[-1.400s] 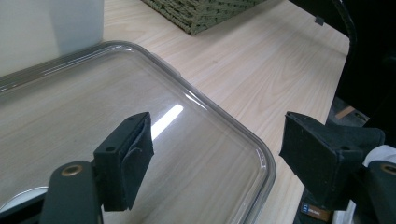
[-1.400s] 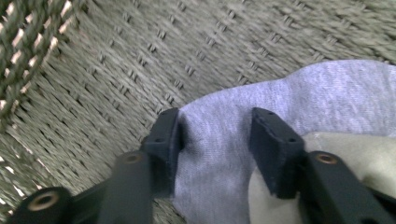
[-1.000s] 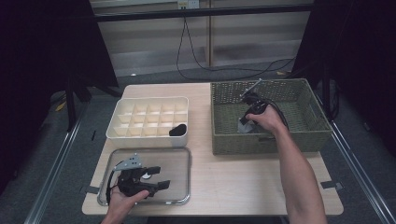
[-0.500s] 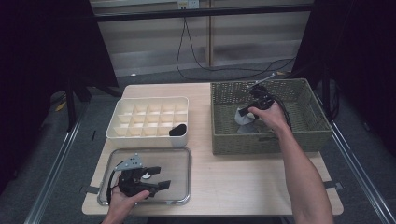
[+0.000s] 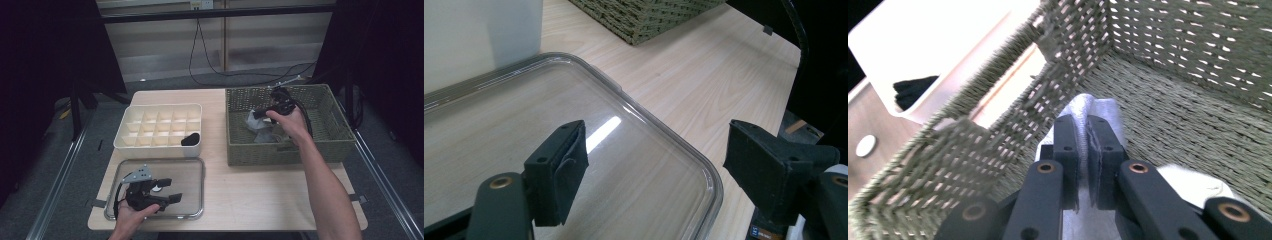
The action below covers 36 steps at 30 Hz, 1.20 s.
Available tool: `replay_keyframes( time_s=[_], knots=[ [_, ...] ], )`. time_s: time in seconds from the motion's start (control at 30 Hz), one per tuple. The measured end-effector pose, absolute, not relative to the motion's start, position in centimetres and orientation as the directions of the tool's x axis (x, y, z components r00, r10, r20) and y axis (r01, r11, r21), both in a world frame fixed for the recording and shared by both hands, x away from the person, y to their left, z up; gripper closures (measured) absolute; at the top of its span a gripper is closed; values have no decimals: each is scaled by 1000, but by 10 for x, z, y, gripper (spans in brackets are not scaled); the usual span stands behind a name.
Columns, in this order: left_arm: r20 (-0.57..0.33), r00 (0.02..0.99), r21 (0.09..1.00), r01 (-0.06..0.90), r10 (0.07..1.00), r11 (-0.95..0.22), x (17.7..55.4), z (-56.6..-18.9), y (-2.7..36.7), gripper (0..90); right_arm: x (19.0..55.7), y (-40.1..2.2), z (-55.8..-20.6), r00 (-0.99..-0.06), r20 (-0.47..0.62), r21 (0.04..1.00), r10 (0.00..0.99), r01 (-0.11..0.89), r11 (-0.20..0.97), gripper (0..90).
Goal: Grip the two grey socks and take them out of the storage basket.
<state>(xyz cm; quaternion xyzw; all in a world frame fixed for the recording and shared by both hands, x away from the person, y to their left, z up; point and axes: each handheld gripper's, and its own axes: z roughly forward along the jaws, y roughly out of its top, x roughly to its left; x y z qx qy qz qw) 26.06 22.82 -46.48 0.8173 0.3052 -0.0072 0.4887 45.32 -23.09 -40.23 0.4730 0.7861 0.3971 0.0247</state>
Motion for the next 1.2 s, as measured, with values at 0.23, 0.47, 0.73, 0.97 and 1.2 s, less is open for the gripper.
replay_keyframes(
  time_s=[0.23, 0.47, 0.73, 0.97, 1.2],
  knots=[
    [-309, 812, 796, 506, 495, -333, 259, -465, 228, 248, 447, -232, -395, -553, 363, 675, 750, 711, 197, 852],
    [-302, 817, 797, 499, 491, -340, 256, -465, 226, 249, 439, -231, -386, -569, 381, 706, 729, 688, 168, 854],
    [-308, 818, 801, 498, 486, -332, 254, -464, 225, 250, 428, -225, -374, -597, 389, 731, 701, 663, 159, 855],
    [-301, 817, 806, 493, 491, -327, 253, -463, 226, 248, 417, -230, -365, -611, 395, 759, 686, 638, 130, 855],
    [-305, 801, 803, 507, 515, -313, 252, -464, 227, 299, 403, -234, -357, -624, 390, 777, 677, 618, 122, 855]
  ],
)
